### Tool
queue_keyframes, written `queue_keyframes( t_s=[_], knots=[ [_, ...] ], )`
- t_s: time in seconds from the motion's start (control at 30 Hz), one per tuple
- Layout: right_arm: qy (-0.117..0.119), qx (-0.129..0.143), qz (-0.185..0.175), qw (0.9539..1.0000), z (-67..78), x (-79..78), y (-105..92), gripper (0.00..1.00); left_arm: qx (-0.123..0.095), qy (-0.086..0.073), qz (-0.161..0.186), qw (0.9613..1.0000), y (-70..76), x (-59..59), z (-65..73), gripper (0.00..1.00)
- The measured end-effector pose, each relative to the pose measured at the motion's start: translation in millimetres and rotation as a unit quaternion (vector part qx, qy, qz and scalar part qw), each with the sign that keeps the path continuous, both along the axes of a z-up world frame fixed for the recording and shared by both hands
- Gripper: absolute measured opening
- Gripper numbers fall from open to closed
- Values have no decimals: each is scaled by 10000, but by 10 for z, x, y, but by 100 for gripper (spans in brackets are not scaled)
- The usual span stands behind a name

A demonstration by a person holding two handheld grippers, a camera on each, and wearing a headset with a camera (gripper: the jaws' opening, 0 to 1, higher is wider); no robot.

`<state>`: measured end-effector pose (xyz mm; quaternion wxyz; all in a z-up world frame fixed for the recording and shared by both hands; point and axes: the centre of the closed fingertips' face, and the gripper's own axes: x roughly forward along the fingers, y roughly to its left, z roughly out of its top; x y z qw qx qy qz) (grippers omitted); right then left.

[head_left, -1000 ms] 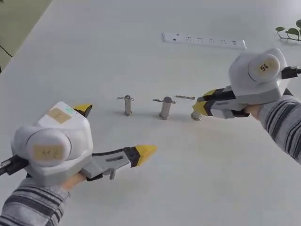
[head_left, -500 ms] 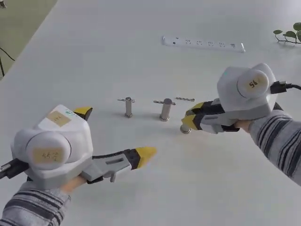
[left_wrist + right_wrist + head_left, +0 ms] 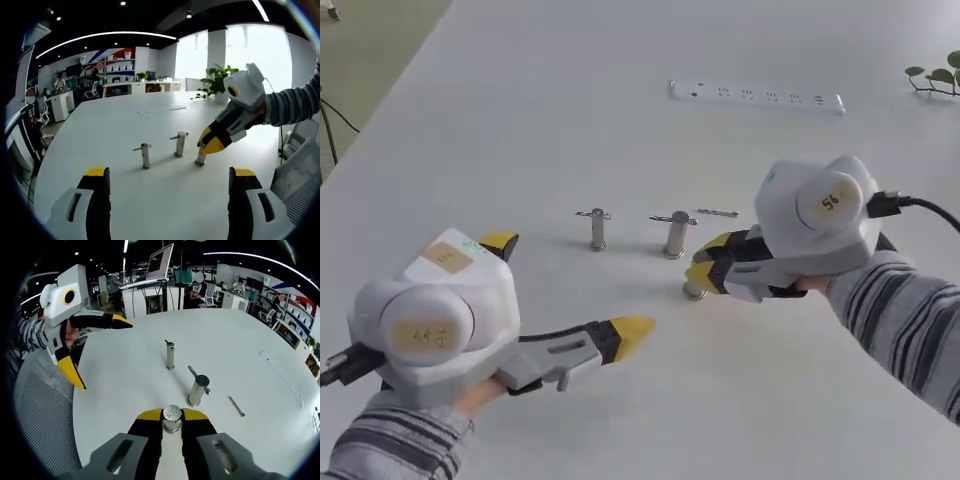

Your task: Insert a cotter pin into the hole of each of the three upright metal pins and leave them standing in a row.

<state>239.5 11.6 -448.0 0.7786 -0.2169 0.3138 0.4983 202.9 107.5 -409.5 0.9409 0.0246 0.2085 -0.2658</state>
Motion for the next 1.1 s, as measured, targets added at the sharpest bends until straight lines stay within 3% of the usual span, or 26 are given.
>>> queue_keyframes(
  t_s=[0.53, 0.73, 1.1],
  knots=[
    [-165, -39, 166, 9997, -18, -23, 4, 9, 34, 36, -18, 10000, -12, -1, -13, 98],
    [-65, 89, 75, 9999, 17, -38, -9, 13, 49, 32, -43, 10000, -27, -3, -5, 98],
    [104, 78, -94, 9999, 125, -44, -312, 19, 20, 28, 1, 10000, -22, 10, 8, 99]
  ],
)
